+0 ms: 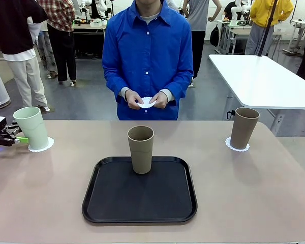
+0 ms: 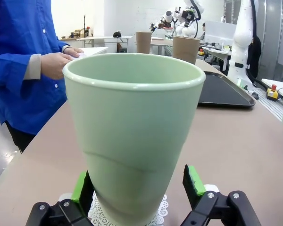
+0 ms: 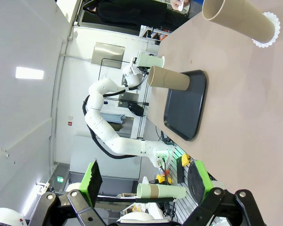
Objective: Place coasters on the table and set cups on them.
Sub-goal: Take one Reusable plastic cup from the Flat Tray and place it on a coaster set by the human.
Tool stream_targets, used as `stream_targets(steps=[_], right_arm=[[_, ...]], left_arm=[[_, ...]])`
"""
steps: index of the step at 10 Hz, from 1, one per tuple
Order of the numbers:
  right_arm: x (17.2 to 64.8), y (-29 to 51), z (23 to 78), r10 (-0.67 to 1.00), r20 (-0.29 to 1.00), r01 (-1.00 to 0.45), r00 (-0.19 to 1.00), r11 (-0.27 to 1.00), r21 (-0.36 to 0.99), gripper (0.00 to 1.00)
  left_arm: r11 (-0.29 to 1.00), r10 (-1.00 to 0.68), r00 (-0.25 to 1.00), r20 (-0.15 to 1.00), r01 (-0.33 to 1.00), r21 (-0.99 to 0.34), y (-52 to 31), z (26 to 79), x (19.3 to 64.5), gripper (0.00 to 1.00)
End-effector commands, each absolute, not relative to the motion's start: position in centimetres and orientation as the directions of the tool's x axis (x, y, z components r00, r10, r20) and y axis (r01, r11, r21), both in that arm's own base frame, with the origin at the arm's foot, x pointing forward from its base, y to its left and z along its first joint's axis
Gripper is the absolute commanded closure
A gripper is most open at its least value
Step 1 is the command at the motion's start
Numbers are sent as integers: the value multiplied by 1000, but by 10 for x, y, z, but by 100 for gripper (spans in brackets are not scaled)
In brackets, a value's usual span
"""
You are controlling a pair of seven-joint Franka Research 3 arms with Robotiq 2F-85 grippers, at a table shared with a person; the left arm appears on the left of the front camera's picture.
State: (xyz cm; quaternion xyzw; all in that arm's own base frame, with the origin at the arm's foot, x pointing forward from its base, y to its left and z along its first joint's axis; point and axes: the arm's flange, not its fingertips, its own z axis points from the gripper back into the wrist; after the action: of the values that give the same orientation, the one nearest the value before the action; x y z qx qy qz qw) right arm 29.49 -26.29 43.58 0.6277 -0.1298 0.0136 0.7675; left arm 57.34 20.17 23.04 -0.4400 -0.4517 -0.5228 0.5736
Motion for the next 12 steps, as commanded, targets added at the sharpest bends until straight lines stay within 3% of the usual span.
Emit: stream_targets(steps=[1,12], right_arm=[[293,-262,436,-139,206,-176,969,206,963,0],[293,-262,436,-139,206,-176,969,206,963,0]], left_arm=[[6,-214,12,977,1000,-11,206,230,573,0],[49,-208,17,978,999,-7,226,230,584,0]])
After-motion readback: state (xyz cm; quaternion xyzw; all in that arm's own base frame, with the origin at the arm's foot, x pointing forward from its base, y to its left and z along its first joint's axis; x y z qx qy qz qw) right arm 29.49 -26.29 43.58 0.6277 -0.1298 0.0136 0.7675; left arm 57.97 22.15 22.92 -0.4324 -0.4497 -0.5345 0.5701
